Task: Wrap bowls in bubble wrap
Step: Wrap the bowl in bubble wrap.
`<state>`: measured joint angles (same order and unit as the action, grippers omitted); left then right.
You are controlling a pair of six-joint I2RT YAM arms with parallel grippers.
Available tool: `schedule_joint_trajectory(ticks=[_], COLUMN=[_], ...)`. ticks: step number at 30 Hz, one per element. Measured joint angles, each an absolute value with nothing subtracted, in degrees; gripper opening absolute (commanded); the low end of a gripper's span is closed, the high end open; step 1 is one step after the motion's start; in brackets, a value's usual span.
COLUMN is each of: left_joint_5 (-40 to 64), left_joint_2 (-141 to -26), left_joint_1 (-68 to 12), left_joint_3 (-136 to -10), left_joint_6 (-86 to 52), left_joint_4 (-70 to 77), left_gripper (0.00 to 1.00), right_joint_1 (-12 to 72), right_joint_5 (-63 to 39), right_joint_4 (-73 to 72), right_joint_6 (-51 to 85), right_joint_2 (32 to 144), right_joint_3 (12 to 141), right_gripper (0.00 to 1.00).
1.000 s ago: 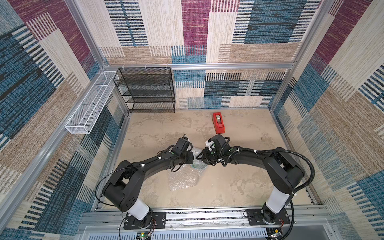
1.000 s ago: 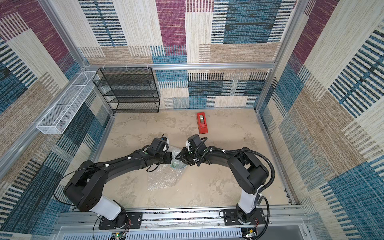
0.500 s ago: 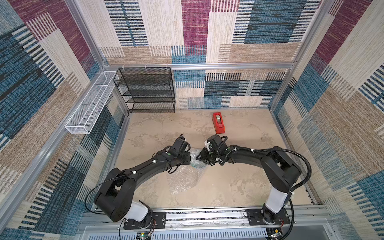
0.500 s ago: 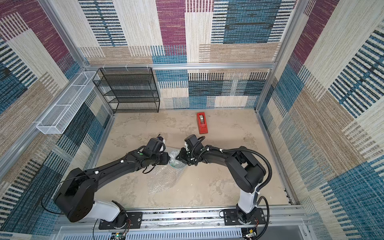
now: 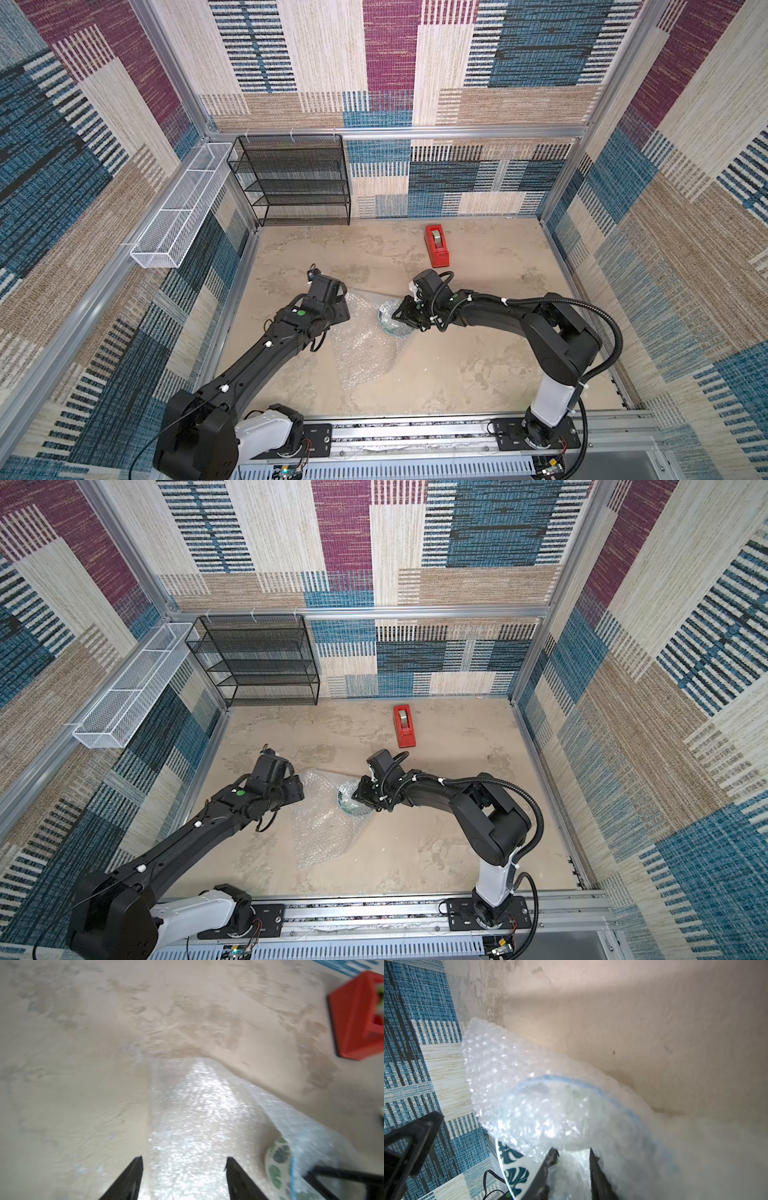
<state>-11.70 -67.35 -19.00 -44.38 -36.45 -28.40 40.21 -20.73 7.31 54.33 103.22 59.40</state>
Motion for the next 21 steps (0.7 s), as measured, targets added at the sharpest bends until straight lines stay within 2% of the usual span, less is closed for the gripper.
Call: schedule_joint_trajectory(ticks=[7, 14, 21], left_joint_5=[-7.0, -1.0, 3.9], left_joint_2=[-73.2, -84.2, -90.6], left_joint_1=[-10.6, -8.1, -6.8], left_joint_3=[-42.9, -45.8, -49.3], left_joint_6=[-37.4, -36.7, -35.2], left_joint_4=[-27.7, -21.3, -15.6], left_gripper=[0.72, 0.72, 0.73], right_joint_1=[40.9, 41.2, 41.2], right_joint_5=[-19.7, -18.9, -18.7], right_joint_4=[7.8, 8.3, 8.5], right_joint_6=[53.9, 53.9, 53.9], right_joint_2=[103.2, 103.0, 103.0], right_joint_3=[60.1, 60.1, 60.1], right_gripper=[0.31, 0.31, 0.31])
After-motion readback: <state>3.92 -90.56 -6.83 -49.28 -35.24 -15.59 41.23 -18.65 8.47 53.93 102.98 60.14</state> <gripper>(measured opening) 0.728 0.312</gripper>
